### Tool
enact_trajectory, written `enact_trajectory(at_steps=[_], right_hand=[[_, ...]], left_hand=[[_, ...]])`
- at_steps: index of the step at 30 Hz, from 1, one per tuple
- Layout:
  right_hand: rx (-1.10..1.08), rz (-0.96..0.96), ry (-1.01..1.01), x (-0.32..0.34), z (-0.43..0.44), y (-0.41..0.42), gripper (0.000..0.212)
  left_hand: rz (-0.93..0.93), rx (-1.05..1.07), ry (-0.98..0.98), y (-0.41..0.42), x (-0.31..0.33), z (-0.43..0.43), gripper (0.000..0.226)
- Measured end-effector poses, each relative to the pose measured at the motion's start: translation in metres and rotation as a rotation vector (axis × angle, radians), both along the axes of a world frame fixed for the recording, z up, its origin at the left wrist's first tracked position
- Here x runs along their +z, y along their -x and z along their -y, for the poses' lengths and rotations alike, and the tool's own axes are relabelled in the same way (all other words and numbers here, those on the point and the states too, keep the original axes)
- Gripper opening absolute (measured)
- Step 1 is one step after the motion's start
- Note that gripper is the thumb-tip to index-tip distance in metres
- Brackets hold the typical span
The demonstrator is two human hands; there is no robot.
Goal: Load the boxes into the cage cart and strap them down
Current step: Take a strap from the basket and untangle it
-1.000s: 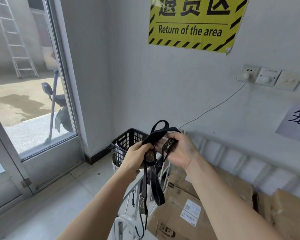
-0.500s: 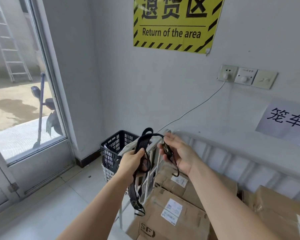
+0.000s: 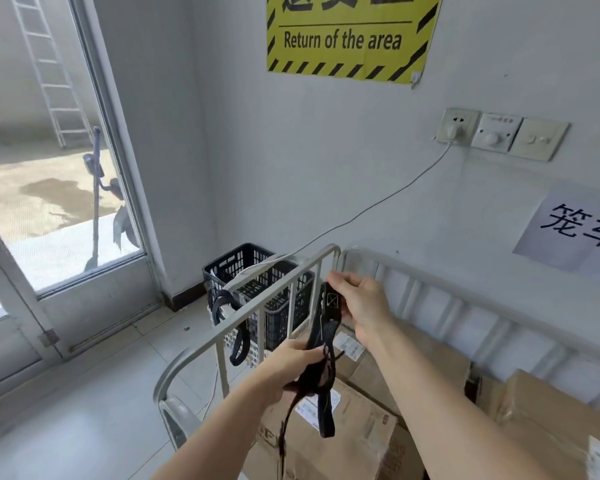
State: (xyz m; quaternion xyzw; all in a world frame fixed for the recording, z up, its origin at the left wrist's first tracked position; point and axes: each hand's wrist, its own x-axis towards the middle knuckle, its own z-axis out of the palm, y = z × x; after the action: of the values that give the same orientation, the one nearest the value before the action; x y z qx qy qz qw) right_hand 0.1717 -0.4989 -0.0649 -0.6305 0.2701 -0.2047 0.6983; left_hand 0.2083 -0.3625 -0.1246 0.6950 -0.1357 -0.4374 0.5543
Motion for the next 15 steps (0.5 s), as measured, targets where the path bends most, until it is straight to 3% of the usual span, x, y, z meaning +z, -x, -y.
enact_trajectory(at_steps=[3, 5, 11, 15], right_hand=[[0.055, 0.07, -0.183, -0.004, 0.004, 0.002, 0.024], [0.098, 0.091, -0.2, -0.006, 0.006, 0.002, 0.033], [-0.073, -0.056, 0.231, -0.013, 0.015, -0.012, 0.016], [-0.078, -0.124, 0.361, -0.016, 0.024, -0.026, 0.022]], left_hand=[[0.022, -0.003, 0.029, -0.001, -0.007, 0.002, 0.013], [0.07, -0.001, 0.027, -0.006, -0.011, 0.005, 0.013], [0.109, -0.084, 0.088, -0.018, -0.017, 0.019, 0.004], [0.105, -0.189, 0.105, -0.028, -0.019, 0.028, 0.018]])
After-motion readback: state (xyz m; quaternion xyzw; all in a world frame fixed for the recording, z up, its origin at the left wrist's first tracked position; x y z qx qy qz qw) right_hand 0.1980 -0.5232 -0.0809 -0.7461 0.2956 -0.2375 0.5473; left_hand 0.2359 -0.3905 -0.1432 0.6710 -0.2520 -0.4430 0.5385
